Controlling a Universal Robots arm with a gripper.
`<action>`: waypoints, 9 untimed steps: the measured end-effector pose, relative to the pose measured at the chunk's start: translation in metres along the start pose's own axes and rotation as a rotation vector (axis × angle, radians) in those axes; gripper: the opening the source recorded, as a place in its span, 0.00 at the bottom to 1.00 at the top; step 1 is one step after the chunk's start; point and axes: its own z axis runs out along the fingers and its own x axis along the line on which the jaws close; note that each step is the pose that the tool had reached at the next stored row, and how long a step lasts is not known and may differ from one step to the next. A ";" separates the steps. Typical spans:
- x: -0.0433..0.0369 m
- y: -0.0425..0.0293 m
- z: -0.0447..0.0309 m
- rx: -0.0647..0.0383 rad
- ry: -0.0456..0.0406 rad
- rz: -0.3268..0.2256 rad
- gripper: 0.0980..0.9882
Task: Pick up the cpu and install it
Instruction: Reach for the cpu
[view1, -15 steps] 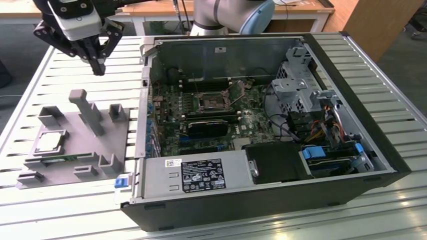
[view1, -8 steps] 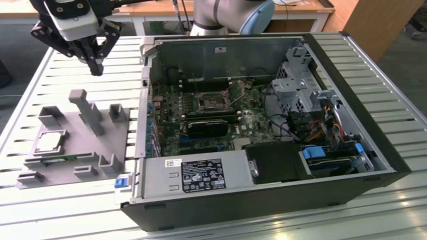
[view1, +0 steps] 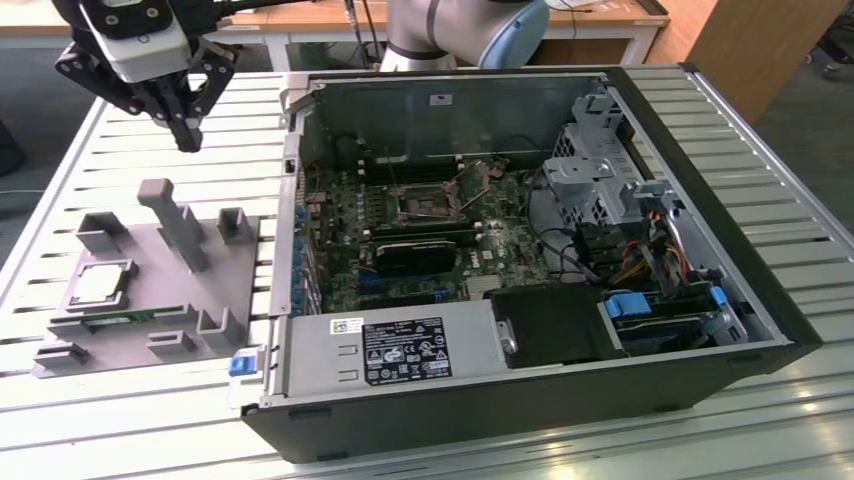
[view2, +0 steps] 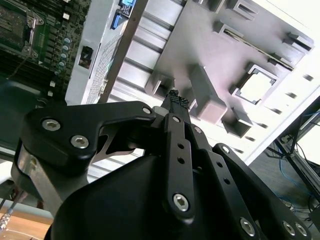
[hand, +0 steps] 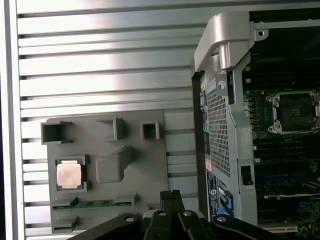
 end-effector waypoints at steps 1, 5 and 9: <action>0.0004 0.0000 0.0000 0.000 0.0000 0.000 0.01; 0.0023 -0.0002 0.0002 0.000 0.0002 0.000 0.01; 0.0042 -0.0003 0.0004 0.000 0.0004 0.000 0.01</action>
